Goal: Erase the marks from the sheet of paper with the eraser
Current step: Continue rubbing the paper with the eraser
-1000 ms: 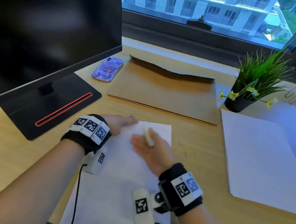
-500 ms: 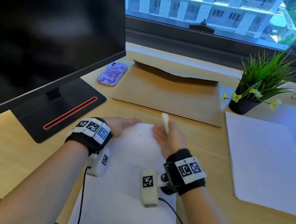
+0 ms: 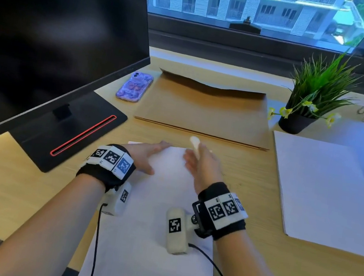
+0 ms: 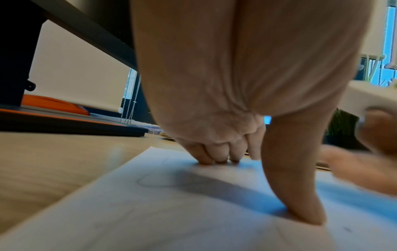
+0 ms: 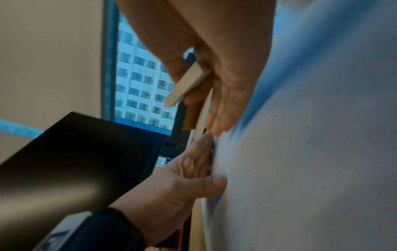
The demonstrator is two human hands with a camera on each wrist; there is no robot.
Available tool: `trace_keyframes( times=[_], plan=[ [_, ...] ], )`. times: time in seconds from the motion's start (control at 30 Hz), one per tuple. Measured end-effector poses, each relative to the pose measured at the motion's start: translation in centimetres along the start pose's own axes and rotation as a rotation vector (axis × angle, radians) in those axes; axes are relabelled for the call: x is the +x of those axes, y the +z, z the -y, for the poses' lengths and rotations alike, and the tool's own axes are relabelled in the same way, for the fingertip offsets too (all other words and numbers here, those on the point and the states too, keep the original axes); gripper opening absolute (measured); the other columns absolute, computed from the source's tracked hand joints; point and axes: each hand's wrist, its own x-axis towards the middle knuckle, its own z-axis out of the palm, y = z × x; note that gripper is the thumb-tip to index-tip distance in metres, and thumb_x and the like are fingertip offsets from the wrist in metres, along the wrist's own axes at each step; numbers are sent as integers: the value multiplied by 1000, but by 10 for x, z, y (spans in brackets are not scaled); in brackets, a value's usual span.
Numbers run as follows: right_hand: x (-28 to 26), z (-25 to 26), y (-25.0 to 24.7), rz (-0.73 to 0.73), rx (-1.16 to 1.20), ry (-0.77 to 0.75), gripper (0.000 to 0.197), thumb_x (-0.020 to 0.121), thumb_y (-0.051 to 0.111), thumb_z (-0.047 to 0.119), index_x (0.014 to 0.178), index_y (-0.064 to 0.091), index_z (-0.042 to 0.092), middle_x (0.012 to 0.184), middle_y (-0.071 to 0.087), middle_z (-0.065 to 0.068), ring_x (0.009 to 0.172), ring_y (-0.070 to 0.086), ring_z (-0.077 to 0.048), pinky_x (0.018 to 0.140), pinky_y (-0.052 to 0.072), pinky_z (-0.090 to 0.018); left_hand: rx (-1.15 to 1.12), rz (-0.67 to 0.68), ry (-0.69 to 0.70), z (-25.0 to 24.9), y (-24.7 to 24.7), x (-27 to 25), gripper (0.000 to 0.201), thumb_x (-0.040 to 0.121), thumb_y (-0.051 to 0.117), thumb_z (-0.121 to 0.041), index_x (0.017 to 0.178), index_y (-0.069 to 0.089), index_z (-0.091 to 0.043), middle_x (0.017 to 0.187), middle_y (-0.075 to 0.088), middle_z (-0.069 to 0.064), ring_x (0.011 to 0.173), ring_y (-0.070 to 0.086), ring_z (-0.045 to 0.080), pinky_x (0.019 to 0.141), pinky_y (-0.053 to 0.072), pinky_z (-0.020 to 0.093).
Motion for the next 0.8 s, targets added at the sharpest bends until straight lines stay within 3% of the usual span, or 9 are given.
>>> trace_keyframes(
  times=[0.1, 0.2, 0.3, 0.37, 0.5, 0.6, 0.67, 0.73, 0.8],
  plan=[
    [-13, -13, -6, 237, 42, 208, 23, 101, 41, 27, 109, 53, 9, 93, 61, -9, 83, 60, -20, 83, 47, -32, 59, -6, 18, -2, 2, 0, 89, 89, 60, -7, 151, 0, -25, 158, -6, -8, 144, 16, 14, 110, 20, 22],
    [-11, -17, -13, 76, 155, 145, 29, 100, 42, 25, 116, 51, 3, 89, 60, -10, 81, 61, -20, 81, 49, -31, 79, -2, 19, -4, 2, -2, 88, 89, 60, -7, 151, 0, -24, 158, -9, -7, 144, 13, 14, 113, 17, 25],
    [-3, -8, -23, -139, 22, -43, 35, 99, 43, 27, 120, 53, 1, 86, 58, -4, 84, 57, -17, 81, 46, -29, 94, 3, 20, -6, 2, -3, 86, 90, 59, -8, 151, 0, -23, 158, -9, -7, 145, 10, 14, 114, 14, 25],
    [-5, -5, -28, -77, 12, -44, 32, 99, 42, 28, 117, 55, 5, 90, 60, -4, 87, 57, -17, 78, 45, -27, 94, -1, 20, -6, 2, -3, 86, 91, 59, -8, 151, 1, -23, 158, -9, -7, 145, 9, 13, 114, 13, 25],
    [-17, -6, -31, 190, 106, 220, 26, 99, 45, 28, 109, 55, 6, 91, 63, -10, 80, 62, -21, 78, 50, -30, 112, -3, 25, -7, 3, -3, 85, 91, 58, -7, 152, 1, -22, 158, -11, -5, 145, 6, 13, 113, 11, 24],
    [-10, -3, -35, 18, 109, 89, 33, 99, 44, 24, 122, 50, 1, 95, 60, -10, 80, 61, -18, 81, 51, -30, 133, 0, 22, -9, 4, -5, 84, 92, 56, -7, 151, -1, -22, 158, -13, -5, 146, 4, 13, 113, 10, 24],
    [-6, 10, -42, -26, 14, -11, 30, 100, 43, 25, 119, 50, 3, 95, 58, -10, 74, 61, -14, 71, 54, -25, 165, -2, 12, -14, 5, -6, 84, 91, 55, -5, 151, -1, -19, 158, -13, -4, 146, 3, 14, 113, 10, 25],
    [-6, 22, -48, 43, -110, -38, 24, 101, 40, 25, 109, 51, 5, 81, 57, -8, 54, 59, -11, 50, 50, -21, 241, 4, -6, -21, 3, -5, 83, 90, 55, -3, 151, 1, -16, 159, -9, 1, 146, 5, 18, 115, 15, 29],
    [-7, 31, -54, 87, -320, -73, 23, 101, 41, 24, 104, 53, 5, 71, 52, -5, 45, 50, -10, 45, 41, -22, 291, -22, -13, -32, -1, -2, 75, 88, 60, -8, 149, 16, -10, 157, 9, 7, 143, 17, 25, 113, 25, 36]
  ],
)
